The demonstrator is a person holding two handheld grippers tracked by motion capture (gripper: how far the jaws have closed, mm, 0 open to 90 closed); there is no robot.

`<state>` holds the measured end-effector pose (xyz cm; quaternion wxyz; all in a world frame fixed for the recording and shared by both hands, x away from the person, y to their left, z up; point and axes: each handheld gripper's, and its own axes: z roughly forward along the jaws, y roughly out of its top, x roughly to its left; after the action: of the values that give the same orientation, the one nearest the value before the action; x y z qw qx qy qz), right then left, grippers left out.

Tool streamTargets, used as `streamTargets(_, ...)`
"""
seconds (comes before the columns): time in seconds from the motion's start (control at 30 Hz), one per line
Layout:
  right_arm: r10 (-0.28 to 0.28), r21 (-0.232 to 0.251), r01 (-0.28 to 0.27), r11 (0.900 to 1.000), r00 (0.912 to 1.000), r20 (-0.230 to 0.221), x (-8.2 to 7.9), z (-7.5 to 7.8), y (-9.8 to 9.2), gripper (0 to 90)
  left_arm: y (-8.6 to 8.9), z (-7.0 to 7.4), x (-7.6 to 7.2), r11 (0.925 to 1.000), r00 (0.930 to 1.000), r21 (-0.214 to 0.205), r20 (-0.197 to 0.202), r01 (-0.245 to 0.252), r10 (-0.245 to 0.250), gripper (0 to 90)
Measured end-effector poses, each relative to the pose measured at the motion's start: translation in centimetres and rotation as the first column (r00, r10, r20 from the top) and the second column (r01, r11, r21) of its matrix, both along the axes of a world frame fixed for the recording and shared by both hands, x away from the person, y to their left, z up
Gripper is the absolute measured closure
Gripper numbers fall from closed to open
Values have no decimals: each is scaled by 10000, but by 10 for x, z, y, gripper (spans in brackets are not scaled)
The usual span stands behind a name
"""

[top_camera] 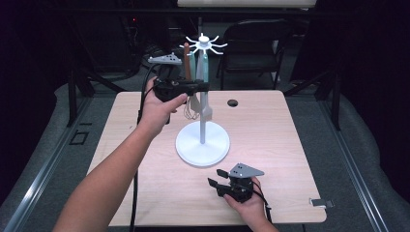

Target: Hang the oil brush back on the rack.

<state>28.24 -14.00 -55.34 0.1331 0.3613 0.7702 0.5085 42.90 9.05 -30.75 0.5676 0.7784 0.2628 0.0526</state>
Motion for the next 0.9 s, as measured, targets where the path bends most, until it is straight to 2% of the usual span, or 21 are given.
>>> streamTargets(0.13,-15,-5,15,10000,10000,-16,0,0,-1,507,1,0,1,9998,9998,27,-21,-183,183,827)
streamTargets(0.2,-15,-22,15,10000,10000,13,0,0,-1,507,1,0,-1,9991,9992,169,80,-399,398,815)
streamTargets(0.4,-40,-49,40,10000,10000,-28,1,0,-2,508,0,-2,-6,9960,9967,498,368,-739,721,716)
streamTargets(0.6,8,-134,-8,9999,10000,-2,1,0,-1,510,1,-3,-13,9942,9940,509,601,-943,912,624)
streamTargets(0.9,-106,57,105,9999,9999,58,2,0,-2,508,12,-2,-27,9930,9914,492,797,-1077,1035,579)
